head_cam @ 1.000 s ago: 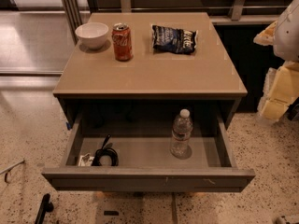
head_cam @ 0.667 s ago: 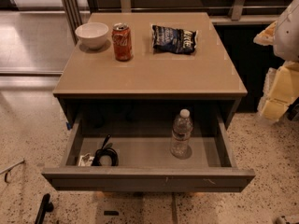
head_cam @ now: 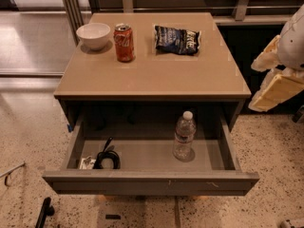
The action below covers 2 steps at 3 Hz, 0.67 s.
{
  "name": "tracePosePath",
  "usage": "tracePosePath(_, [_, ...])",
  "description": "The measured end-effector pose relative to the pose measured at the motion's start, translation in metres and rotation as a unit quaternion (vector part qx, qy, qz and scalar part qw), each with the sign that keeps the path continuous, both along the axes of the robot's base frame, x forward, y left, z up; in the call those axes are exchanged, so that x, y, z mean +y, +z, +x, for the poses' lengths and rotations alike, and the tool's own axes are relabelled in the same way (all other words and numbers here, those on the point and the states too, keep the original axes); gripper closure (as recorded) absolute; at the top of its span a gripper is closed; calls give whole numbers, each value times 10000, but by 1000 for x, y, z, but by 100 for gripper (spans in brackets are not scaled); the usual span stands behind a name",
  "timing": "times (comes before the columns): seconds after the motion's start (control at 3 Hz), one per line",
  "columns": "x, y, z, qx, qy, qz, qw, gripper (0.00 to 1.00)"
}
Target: Pick water bottle from top drawer and place on counter
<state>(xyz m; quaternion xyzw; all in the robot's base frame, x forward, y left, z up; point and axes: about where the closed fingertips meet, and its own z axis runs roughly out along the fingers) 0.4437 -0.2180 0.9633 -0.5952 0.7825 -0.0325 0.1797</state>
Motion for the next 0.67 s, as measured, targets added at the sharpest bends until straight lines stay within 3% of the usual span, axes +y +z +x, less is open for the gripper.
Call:
tracePosePath(0.33, [-3, -38, 15, -159, -194, 389, 9989, 64])
tracePosePath(0.67, [1, -87, 34, -248, -326, 916, 9950, 87])
